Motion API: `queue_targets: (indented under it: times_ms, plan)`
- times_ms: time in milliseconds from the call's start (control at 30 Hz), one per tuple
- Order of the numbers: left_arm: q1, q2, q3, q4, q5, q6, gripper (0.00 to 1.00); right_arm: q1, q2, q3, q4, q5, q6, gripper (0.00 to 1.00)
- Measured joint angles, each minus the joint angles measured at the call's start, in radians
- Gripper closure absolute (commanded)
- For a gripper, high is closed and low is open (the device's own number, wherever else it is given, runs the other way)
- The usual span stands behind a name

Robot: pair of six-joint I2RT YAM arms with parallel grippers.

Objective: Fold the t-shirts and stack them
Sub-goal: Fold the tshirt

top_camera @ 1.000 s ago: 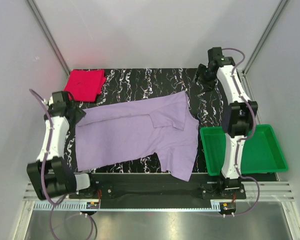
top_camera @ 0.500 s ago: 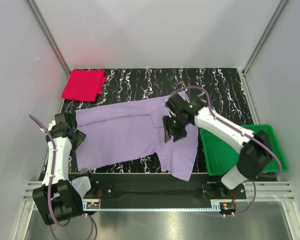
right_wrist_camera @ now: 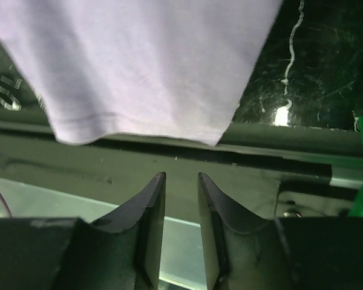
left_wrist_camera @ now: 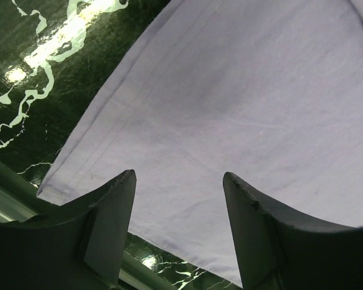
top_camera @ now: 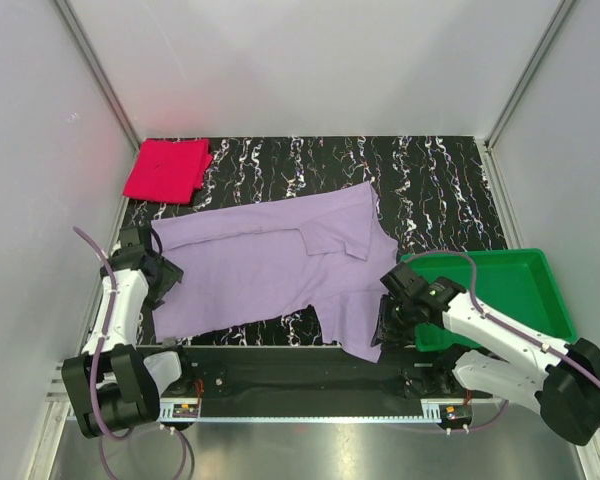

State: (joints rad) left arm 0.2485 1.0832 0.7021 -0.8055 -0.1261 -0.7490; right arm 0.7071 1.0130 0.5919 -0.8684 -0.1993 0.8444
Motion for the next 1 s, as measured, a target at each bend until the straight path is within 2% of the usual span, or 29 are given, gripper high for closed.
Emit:
queue_targets:
  times_ms: [100,433,633,767,1000]
  plan:
    - [-0.003,0.0,0.0,0.006,0.003,0.011,0.35,0.0,-0.01,-0.071,0.059,0.0,0.073,0.59]
    - [-0.003,0.018,0.0,0.015,0.014,0.052,0.35,0.002,-0.112,-0.221,0.243,0.032,0.217,0.6]
    - [-0.003,0.019,0.0,0.016,0.023,0.063,0.35,0.006,-0.002,-0.172,0.249,0.08,0.239,0.59]
    - [-0.003,0.019,0.0,0.018,0.029,0.064,0.35,0.018,0.106,-0.1,0.201,0.109,0.249,0.52]
    - [-0.003,0.033,0.0,0.034,0.044,0.064,0.35,0.022,0.218,-0.026,0.197,0.133,0.217,0.52]
